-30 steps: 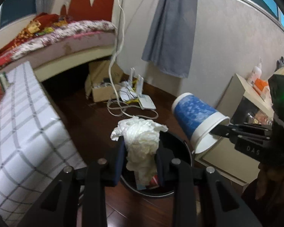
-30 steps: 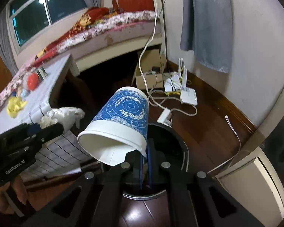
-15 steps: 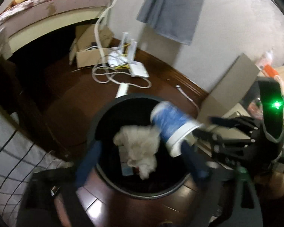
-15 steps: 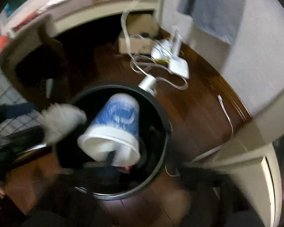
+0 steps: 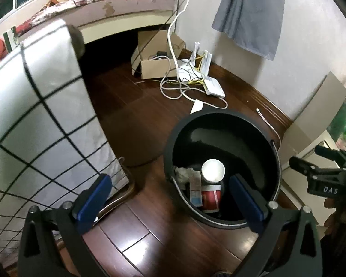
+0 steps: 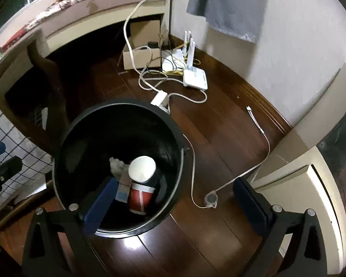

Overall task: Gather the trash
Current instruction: 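Move both open tools back over the table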

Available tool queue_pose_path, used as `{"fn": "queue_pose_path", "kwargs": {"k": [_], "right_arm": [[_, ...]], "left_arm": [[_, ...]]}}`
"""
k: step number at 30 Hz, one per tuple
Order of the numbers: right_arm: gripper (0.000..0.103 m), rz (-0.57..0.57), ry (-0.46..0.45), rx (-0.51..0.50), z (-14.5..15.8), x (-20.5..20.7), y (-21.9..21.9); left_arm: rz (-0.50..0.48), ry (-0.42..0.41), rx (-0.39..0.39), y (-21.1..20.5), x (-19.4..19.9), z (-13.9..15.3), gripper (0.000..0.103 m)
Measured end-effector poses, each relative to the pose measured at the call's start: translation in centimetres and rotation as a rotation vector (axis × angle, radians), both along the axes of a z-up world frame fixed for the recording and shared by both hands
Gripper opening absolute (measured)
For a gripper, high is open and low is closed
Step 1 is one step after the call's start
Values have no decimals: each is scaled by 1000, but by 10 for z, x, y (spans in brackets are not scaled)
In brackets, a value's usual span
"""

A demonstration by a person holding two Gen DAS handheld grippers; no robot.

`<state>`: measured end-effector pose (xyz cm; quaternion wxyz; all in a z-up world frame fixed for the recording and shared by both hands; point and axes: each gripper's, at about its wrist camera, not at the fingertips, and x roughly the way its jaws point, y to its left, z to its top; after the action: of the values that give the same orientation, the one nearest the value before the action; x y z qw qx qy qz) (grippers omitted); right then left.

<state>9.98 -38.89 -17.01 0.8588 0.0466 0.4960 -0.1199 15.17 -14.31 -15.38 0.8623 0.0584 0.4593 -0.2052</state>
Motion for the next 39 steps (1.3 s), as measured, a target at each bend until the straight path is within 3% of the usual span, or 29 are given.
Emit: {"fn": "queue_pose_path", "kwargs": {"k": [23, 39], "right_arm": [[102, 16, -149, -8, 43, -24, 31], [102, 146, -258, -18, 72, -14, 89]], "left_arm": [[40, -99, 3, 20, -17, 40, 103], [169, -176, 0, 82, -31, 73, 103]]}}
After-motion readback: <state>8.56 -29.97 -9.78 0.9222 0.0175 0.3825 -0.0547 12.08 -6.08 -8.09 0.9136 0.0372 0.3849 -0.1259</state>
